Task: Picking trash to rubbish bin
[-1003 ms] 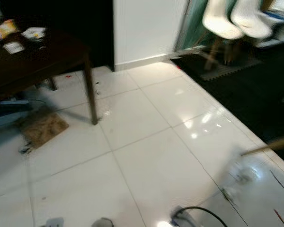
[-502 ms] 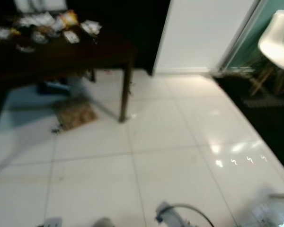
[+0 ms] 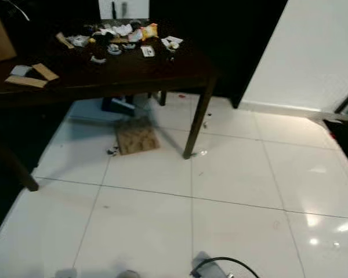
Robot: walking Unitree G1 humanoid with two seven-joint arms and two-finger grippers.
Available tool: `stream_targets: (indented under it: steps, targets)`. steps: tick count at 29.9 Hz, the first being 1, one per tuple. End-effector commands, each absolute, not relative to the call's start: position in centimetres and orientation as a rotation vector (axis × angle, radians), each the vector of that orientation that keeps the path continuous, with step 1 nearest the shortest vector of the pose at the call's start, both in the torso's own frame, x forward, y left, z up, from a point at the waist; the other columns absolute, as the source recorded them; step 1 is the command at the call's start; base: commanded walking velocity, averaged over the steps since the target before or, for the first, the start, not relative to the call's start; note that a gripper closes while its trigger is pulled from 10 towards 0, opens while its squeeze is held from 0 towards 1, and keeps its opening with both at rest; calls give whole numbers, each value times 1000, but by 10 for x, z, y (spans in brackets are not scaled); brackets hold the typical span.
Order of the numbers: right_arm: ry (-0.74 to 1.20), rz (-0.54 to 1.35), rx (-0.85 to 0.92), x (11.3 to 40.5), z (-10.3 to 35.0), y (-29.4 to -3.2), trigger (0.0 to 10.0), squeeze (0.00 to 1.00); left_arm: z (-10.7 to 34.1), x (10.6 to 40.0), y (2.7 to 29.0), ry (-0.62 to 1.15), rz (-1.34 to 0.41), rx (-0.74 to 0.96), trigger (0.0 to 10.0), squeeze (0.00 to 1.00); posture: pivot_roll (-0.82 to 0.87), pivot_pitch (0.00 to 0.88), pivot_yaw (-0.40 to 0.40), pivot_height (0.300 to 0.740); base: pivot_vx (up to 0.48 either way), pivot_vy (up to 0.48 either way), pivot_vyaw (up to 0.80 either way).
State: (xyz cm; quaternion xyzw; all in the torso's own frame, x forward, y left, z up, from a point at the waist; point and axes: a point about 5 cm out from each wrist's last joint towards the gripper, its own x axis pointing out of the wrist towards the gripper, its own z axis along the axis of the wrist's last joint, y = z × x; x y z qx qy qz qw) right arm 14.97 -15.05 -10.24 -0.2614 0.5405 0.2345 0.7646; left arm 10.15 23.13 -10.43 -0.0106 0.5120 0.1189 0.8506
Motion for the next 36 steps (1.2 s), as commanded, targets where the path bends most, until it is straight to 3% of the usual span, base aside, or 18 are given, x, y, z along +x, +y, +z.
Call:
stream_targets:
  steps: [1,24,31,36]
  targets:
    - [1225,518,-559,134,-108,-153,10000,0,-106,98,227,1096,245,-31,10000,0,326,110,-106,740,0,0,781]
    - [1204,493,-564,138,-106,-156,10000,0,-106,100,227,1081,245,-54,10000,0,322,104,-107,740,0,0,780]
    - [1193,349,-470,147,-103,-168,10000,0,-105,102,227,1068,248,-97,10000,0,317,106,-106,740,0,0,0]
    - [1204,230,-385,153,-98,-191,10000,0,-105,103,226,1061,242,-110,10000,0,301,116,-111,740,0,0,-785]
